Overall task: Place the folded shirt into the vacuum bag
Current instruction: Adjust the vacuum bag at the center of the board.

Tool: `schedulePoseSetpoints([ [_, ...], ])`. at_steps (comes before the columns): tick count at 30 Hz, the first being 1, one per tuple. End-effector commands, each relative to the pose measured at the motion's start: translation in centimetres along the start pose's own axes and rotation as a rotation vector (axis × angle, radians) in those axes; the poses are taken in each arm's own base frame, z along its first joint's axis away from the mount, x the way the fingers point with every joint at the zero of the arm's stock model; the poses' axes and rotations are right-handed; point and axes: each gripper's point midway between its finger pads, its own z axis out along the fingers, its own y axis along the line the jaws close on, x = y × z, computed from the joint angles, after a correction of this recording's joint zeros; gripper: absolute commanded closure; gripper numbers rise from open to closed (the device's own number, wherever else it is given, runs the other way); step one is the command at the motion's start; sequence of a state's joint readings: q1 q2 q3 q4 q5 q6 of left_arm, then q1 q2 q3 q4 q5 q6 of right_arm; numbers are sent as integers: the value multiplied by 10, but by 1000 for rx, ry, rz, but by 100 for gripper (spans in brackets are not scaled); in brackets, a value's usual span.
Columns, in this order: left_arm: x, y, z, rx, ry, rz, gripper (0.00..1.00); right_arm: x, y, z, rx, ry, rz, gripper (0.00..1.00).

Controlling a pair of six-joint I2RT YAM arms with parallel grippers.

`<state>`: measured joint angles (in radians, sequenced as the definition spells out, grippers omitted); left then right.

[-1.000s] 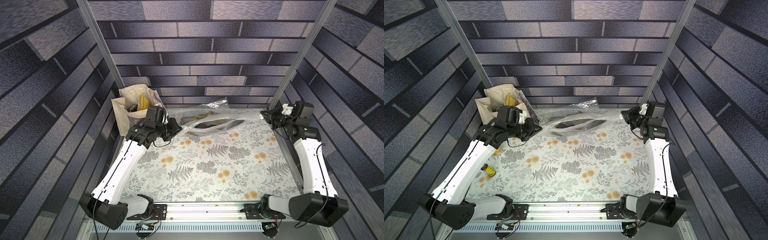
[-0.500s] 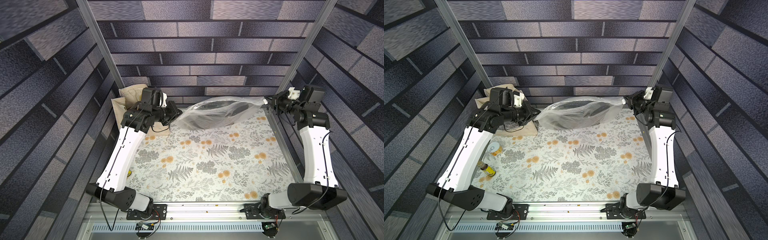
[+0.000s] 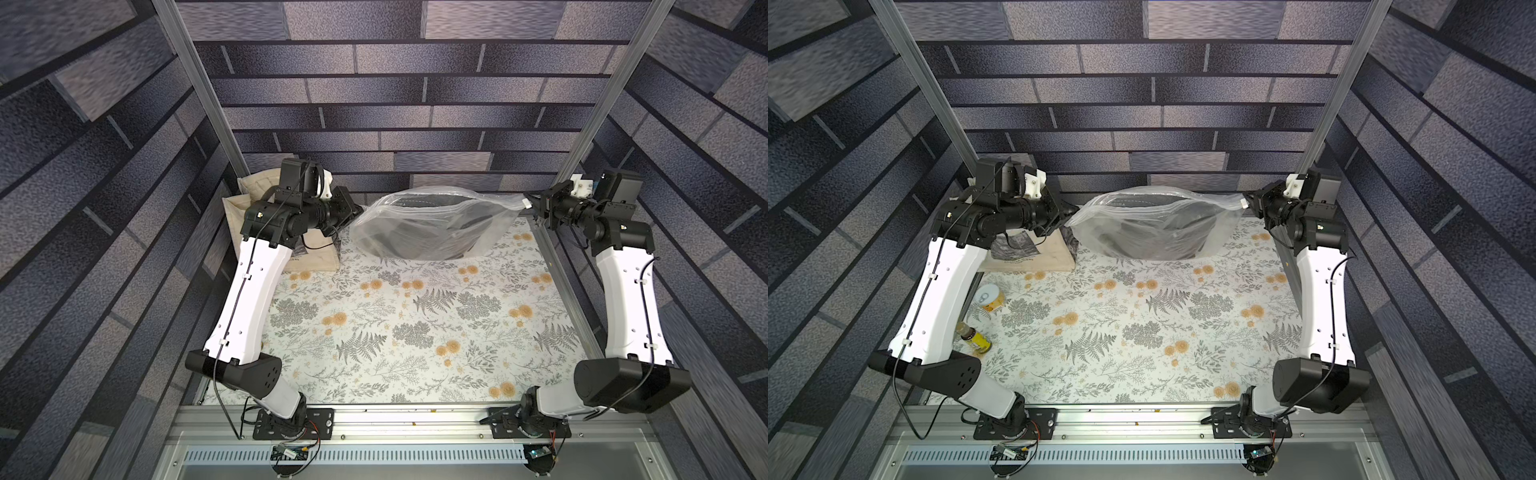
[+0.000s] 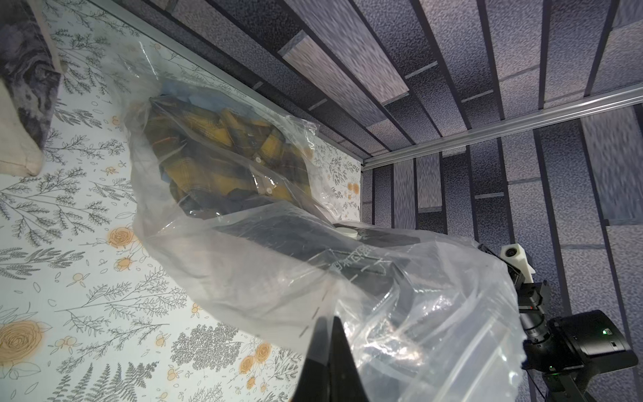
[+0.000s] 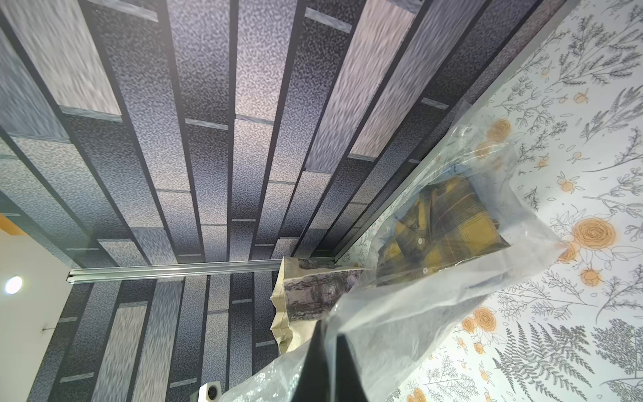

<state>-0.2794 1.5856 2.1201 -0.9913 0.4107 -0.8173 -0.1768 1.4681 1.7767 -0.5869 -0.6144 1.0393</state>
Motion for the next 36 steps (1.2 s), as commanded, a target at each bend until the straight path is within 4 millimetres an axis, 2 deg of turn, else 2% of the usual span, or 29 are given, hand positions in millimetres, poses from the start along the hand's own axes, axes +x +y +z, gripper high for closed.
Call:
schedulePoseSetpoints([
  [1, -2, -4, -13, 23, -42, 46, 100, 5, 30, -18, -76, -17, -93, 100],
  [4, 13, 20, 13, 1, 12, -3, 100, 18, -38, 1, 86, 32, -14, 100],
  [6, 14, 28, 22, -21, 27, -5, 100, 24, -62, 9, 136, 53, 0, 100],
  [11, 2, 24, 29, -35, 25, 12, 100, 25, -56, 12, 124, 57, -26, 100],
  [15, -1, 24, 38, -29, 29, 2, 100, 28, -59, 23, 120, 79, -18, 100],
  [16, -4, 22, 37, -26, 25, 4, 100, 27, -51, 26, 90, 85, -32, 100],
  [18, -17, 10, 26, -12, -5, 27, 100, 21, -15, 21, -12, 65, -95, 100],
  [21, -38, -10, -2, 10, -80, 58, 100, 6, 40, -4, -136, -7, -168, 100],
  [23, -44, -13, -17, 15, -113, 60, 100, 1, 62, -17, -204, -30, -172, 100],
  [24, -43, -10, -19, 6, -117, 58, 100, 1, 64, -18, -222, -34, -167, 100],
  [25, -37, -5, -16, -4, -109, 56, 100, 2, 59, -17, -220, -34, -163, 100],
  [26, -26, 1, -8, -7, -86, 50, 100, 6, 42, -12, -180, -26, -155, 100],
  [27, -14, 12, 3, -19, -53, 39, 100, 10, 23, -7, -122, -14, -151, 100],
  [29, 13, 38, 26, -53, 19, 14, 100, 25, -34, 2, 31, 34, -121, 100],
  [30, 23, 48, 33, -62, 48, -4, 100, 30, -49, 5, 41, 50, -95, 100],
  [32, 35, 64, 41, -76, 73, -30, 100, 44, -72, 9, 44, 82, -54, 100],
  [36, 44, 68, 38, -82, 84, -21, 100, 58, -91, 5, 74, 103, -46, 100],
])
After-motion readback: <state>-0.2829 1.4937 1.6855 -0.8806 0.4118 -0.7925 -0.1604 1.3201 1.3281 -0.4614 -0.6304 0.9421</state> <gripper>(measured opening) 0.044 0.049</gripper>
